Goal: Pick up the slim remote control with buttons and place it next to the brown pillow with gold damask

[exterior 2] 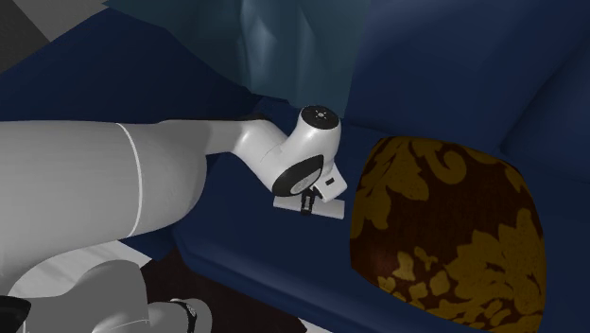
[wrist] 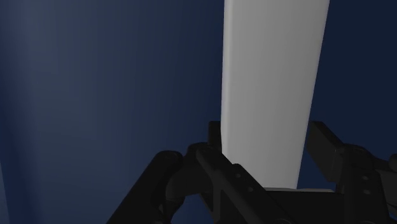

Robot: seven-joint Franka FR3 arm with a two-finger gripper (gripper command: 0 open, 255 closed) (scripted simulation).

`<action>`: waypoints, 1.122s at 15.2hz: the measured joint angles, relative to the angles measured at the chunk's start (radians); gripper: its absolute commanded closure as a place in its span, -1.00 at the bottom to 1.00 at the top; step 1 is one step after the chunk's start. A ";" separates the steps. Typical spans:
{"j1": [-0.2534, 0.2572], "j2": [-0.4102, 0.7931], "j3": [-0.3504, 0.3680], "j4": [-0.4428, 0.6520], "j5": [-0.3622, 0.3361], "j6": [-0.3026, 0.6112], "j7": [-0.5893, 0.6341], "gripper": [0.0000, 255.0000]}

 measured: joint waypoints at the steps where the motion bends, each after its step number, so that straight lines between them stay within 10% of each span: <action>1: 0.000 0.000 0.000 0.000 0.000 0.000 0.000 1.00; 3: 0.000 0.000 0.000 0.000 0.000 0.001 0.000 1.00; 4: 0.000 0.001 0.000 0.000 0.000 0.001 0.000 -1.00; 17: 0.002 -0.063 -0.006 0.069 0.018 -0.128 -0.015 -1.00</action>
